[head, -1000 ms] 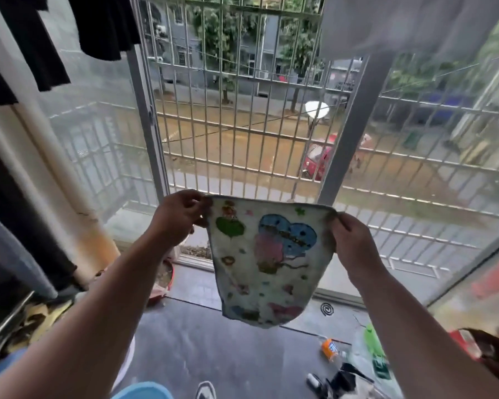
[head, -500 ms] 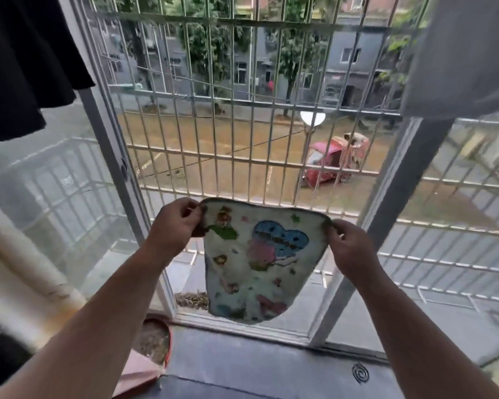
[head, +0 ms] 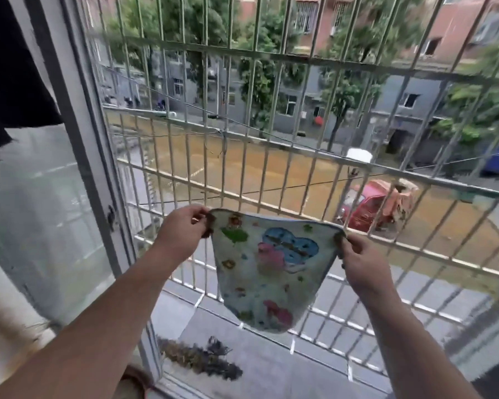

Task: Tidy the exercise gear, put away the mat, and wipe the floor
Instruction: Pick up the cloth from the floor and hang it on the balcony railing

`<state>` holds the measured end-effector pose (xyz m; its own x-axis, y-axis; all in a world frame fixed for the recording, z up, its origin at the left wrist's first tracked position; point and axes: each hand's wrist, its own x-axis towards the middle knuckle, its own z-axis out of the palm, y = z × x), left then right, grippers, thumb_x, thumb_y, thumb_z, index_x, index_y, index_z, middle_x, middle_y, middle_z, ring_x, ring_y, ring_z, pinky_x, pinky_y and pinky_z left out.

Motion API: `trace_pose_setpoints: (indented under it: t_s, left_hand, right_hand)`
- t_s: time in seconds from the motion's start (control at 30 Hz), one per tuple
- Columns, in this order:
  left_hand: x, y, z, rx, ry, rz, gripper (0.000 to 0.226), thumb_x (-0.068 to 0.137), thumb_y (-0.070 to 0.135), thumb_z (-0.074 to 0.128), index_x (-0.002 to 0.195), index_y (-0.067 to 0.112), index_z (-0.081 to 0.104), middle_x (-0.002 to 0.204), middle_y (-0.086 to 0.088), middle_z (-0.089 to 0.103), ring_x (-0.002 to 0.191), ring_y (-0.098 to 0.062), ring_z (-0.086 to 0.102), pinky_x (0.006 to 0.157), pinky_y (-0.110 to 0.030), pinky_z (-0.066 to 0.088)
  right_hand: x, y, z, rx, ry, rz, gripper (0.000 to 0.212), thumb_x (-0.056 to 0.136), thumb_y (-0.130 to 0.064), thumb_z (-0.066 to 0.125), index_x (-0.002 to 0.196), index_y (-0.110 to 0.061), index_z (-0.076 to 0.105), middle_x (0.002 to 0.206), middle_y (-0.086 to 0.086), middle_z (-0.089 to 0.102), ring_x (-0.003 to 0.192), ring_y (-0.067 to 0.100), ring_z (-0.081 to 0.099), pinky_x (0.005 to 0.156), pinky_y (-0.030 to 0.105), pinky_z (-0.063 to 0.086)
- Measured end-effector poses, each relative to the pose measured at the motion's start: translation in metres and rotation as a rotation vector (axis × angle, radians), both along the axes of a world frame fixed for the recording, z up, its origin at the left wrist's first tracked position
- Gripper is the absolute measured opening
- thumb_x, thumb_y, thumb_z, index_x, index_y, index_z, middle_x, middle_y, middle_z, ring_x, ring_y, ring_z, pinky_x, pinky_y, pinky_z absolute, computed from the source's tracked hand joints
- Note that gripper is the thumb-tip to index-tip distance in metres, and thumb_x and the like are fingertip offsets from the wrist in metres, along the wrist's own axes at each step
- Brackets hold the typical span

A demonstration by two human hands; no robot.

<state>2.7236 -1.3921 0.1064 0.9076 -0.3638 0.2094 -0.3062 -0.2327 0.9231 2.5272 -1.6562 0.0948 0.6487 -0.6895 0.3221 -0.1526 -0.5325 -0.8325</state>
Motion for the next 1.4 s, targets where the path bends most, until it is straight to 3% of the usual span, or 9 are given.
trace_pose_setpoints:
  t_s: [0.17,0.37,0.43,0.53,0.73,0.9,1.03,1.3,1.4]
  left_hand:
    - [0.055,-0.044,0.014,0.038,0.045,0.062,0.019,0.098,0.017,0.059,0.089,0.031,0.067,0.07,-0.013,0.068,0.053,-0.024,0.069,0.056,-0.047,0.062]
    - [0.1,-0.116,0.033,-0.29,0.281,-0.101,0.016,0.106,0.012,0.042,0.101,0.011,0.056,0.066,-0.009,0.072,0.054,-0.022,0.071,0.057,-0.043,0.061]
    - [0.125,-0.135,0.039,-0.371,0.318,-0.171,0.02,0.107,0.012,0.038,0.1,0.01,0.057,0.069,-0.004,0.075,0.065,-0.023,0.074,0.067,-0.042,0.062]
    - [0.17,-0.163,0.05,-0.456,0.366,-0.289,0.024,0.106,0.017,0.04,0.117,0.002,0.055,0.1,-0.02,0.075,0.094,-0.036,0.073,0.088,-0.051,0.058]
    - [0.249,-0.207,0.083,-0.488,0.28,-0.49,0.052,0.089,0.034,0.052,0.124,-0.004,0.046,0.11,-0.025,0.071,0.103,-0.041,0.069,0.098,-0.058,0.05]
    - [0.295,-0.248,0.117,-0.547,0.116,-0.634,0.019,0.097,0.031,0.049,0.102,0.012,0.05,0.101,-0.015,0.075,0.097,-0.032,0.073,0.079,-0.04,0.06]
    - [0.319,-0.275,0.146,-0.572,0.044,-0.69,0.015,0.102,0.029,0.047,0.103,0.014,0.046,0.103,-0.012,0.075,0.1,-0.029,0.072,0.075,-0.039,0.061]
    - [0.359,-0.326,0.17,-0.484,-0.064,-0.606,0.006,0.106,0.027,0.043,0.103,0.021,0.044,0.109,-0.002,0.069,0.103,-0.016,0.07,0.081,-0.044,0.056]
    - [0.375,-0.344,0.158,-0.321,-0.149,-0.57,0.015,0.102,0.019,0.051,0.109,0.027,0.04,0.117,-0.012,0.061,0.107,-0.028,0.065,0.084,-0.05,0.059]
  right_hand:
    - [0.049,-0.043,0.015,-0.068,0.068,-0.018,0.042,0.098,-0.041,0.053,0.063,-0.023,0.064,0.052,-0.009,0.062,0.05,0.007,0.056,0.055,0.034,0.041]
    - [0.105,-0.073,0.039,0.312,-0.104,-0.043,0.029,0.103,-0.03,0.049,0.095,-0.01,0.068,0.072,0.016,0.073,0.05,0.019,0.064,0.044,0.026,0.04]
    - [0.126,-0.081,0.048,0.38,-0.154,-0.059,0.027,0.104,-0.03,0.046,0.098,-0.013,0.065,0.077,0.013,0.075,0.057,0.021,0.069,0.049,0.03,0.042]
    - [0.161,-0.097,0.059,0.396,-0.245,-0.115,0.028,0.104,-0.032,0.045,0.096,-0.013,0.064,0.078,0.011,0.076,0.061,0.021,0.07,0.05,0.029,0.047]
    - [0.225,-0.121,0.084,0.415,-0.39,-0.209,0.031,0.104,-0.034,0.046,0.092,-0.015,0.067,0.082,0.008,0.076,0.063,0.021,0.07,0.048,0.026,0.051]
    - [0.266,-0.138,0.112,0.413,-0.571,-0.29,0.027,0.104,-0.039,0.044,0.1,-0.019,0.061,0.087,0.007,0.077,0.067,0.025,0.072,0.056,0.033,0.055]
    - [0.293,-0.151,0.144,0.409,-0.643,-0.264,0.031,0.104,-0.041,0.039,0.113,-0.016,0.056,0.092,0.013,0.076,0.075,0.031,0.074,0.064,0.042,0.06]
    - [0.343,-0.198,0.168,0.345,-0.607,-0.213,0.023,0.106,-0.036,0.039,0.105,-0.027,0.06,0.105,-0.001,0.073,0.091,0.011,0.071,0.077,0.034,0.056]
    - [0.361,-0.223,0.153,0.253,-0.46,-0.2,0.029,0.1,-0.044,0.043,0.112,-0.03,0.065,0.11,0.009,0.069,0.1,0.023,0.069,0.085,0.045,0.058]
